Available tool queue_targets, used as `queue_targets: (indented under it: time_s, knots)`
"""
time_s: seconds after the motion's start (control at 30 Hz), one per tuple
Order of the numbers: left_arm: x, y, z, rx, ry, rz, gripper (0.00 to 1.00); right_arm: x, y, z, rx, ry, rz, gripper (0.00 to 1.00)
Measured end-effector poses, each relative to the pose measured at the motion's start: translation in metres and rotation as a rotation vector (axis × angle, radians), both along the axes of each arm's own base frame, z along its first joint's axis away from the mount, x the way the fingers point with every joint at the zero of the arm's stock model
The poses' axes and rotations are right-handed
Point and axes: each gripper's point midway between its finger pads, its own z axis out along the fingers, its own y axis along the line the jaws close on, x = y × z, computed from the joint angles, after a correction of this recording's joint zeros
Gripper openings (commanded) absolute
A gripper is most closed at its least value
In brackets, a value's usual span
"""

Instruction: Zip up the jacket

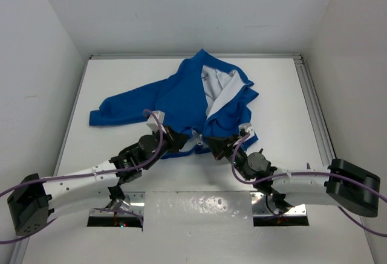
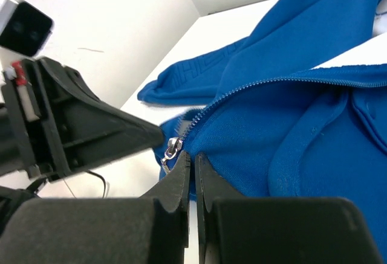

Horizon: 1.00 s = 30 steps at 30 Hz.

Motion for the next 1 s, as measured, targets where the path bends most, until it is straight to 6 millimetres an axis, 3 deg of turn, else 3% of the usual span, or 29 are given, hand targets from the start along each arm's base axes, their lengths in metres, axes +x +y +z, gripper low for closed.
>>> queue_targets:
  time_s: [0.43,1.0]
  knots:
    - [0.003,-0.011,0.012,-0.014,-0.092,0.006,0.0,0.009,0.014,-0.012,-0.101,0.032,-0.05,0.0]
    - [0.007,-0.009,0.011,0.029,-0.152,0.052,0.0,0.01,0.012,-0.016,-0.182,0.024,-0.14,0.0]
